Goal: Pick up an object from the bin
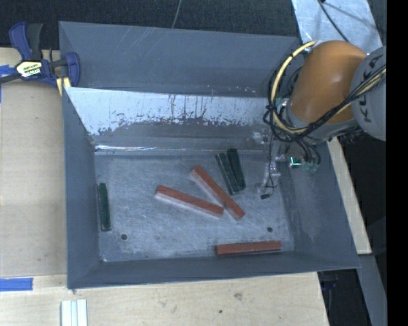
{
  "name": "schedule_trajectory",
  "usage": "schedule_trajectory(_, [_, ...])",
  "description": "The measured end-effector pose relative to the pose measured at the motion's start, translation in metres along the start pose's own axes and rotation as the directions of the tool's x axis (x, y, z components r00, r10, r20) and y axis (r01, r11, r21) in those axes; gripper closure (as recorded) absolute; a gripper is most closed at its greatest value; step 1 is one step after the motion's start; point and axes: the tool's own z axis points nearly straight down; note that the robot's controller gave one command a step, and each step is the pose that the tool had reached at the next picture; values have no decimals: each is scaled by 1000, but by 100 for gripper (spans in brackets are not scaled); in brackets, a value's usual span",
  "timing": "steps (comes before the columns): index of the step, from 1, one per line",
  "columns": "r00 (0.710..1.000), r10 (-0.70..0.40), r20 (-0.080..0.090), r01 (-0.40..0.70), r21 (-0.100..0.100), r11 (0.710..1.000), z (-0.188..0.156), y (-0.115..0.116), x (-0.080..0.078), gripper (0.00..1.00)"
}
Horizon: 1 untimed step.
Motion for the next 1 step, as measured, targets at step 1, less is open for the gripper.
schedule_trajectory(1, [1000,-2,8,2,1,1000,-5,0,-2,0])
